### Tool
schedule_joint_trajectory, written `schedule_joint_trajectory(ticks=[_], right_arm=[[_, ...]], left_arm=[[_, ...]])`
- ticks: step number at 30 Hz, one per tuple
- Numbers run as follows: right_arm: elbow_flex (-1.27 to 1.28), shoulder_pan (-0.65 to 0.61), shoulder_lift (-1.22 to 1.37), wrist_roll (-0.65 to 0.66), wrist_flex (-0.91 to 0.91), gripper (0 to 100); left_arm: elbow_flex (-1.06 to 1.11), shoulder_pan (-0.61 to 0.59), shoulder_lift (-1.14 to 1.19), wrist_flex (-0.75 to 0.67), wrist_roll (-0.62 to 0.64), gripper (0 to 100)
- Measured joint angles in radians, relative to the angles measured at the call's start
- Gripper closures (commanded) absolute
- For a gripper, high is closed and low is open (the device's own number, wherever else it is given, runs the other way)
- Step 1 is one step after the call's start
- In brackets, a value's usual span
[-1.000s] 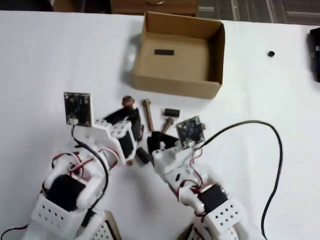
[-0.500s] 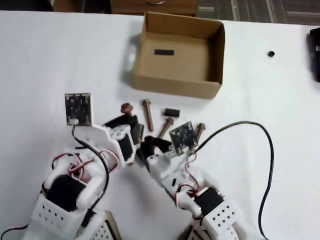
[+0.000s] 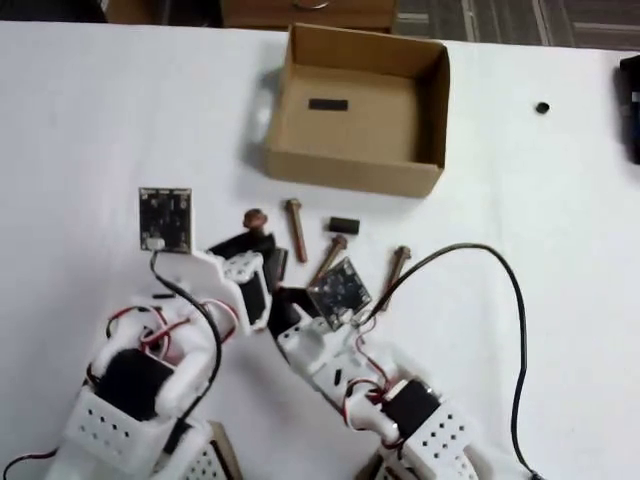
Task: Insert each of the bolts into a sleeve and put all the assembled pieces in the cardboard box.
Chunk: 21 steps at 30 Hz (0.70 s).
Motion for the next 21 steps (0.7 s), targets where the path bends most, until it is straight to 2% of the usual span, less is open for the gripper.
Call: schedule_joint_trajectory(ticks=[6, 14, 21], right_arm=[[0.0, 0.0, 0.0, 0.0, 0.0, 98.0], [0.0, 0.0, 0.0, 0.0, 0.0, 98.0], [0.0, 0.0, 0.0, 0.0, 0.0, 98.0]], left_arm=[[0.04, -0.031, -0.002, -0.025, -0.035, 98], [0.11, -0.037, -0.003, -0.127, -0.032, 98], [0.112, -0.037, -0.003, -0.135, -0.005, 98]])
